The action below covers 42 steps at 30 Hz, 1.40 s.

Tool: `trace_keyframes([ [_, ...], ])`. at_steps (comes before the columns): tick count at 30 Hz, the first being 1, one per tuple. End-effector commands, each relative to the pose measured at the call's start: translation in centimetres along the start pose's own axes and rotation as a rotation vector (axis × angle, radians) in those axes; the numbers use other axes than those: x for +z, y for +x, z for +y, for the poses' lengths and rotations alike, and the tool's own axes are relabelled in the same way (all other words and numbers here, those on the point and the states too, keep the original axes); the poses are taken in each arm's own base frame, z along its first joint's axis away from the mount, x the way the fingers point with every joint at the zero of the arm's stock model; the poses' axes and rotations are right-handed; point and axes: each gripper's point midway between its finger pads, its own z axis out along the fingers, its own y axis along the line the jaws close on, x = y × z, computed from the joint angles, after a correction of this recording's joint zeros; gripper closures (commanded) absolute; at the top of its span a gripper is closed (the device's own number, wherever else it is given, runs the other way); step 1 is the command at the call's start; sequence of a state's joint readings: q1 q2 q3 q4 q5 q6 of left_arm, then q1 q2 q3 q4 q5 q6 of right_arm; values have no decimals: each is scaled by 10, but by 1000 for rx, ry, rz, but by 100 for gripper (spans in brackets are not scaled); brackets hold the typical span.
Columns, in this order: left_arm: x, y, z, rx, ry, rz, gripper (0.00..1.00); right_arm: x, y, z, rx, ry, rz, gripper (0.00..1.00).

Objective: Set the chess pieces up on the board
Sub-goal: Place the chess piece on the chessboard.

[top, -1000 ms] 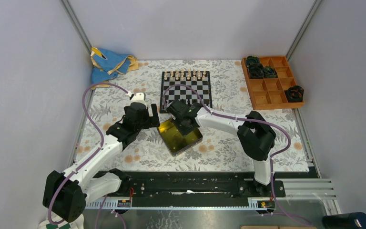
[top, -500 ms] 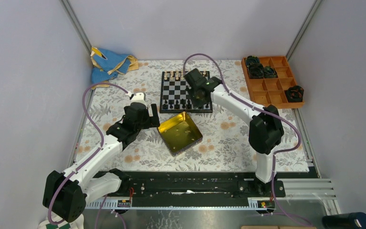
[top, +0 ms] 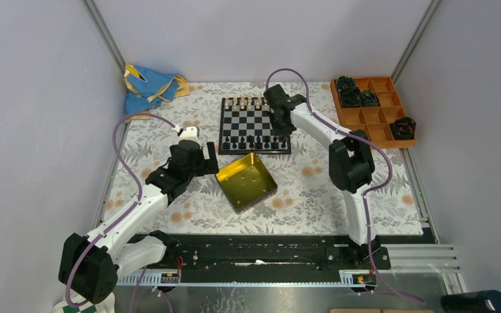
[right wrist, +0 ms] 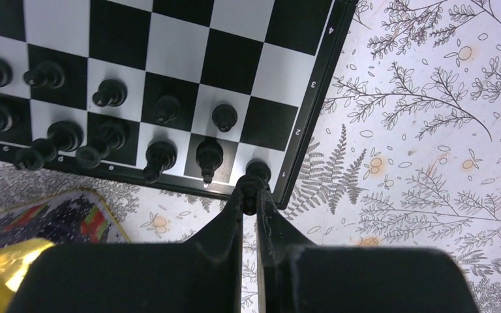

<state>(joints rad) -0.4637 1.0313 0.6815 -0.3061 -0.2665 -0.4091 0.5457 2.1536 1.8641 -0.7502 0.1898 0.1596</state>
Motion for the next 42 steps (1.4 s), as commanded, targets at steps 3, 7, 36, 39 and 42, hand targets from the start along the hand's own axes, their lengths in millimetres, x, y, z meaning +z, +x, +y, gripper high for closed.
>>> trace_keyframes([
  [3,3,-8,-2,-15,7,-36,1,7,-16,-9,12,-5,-7,100],
  [7,4,-8,-2,-14,5,-33,1,16,-16,-12,17,-5,7,100],
  [36,5,-7,-1,-12,-4,-29,1,43,-12,-16,29,-17,52,85],
  [39,6,-6,0,-11,-5,-27,1,43,-13,-17,29,-17,49,81],
  [42,6,-7,0,-12,-6,-28,1,42,-15,-16,30,-18,42,78],
])
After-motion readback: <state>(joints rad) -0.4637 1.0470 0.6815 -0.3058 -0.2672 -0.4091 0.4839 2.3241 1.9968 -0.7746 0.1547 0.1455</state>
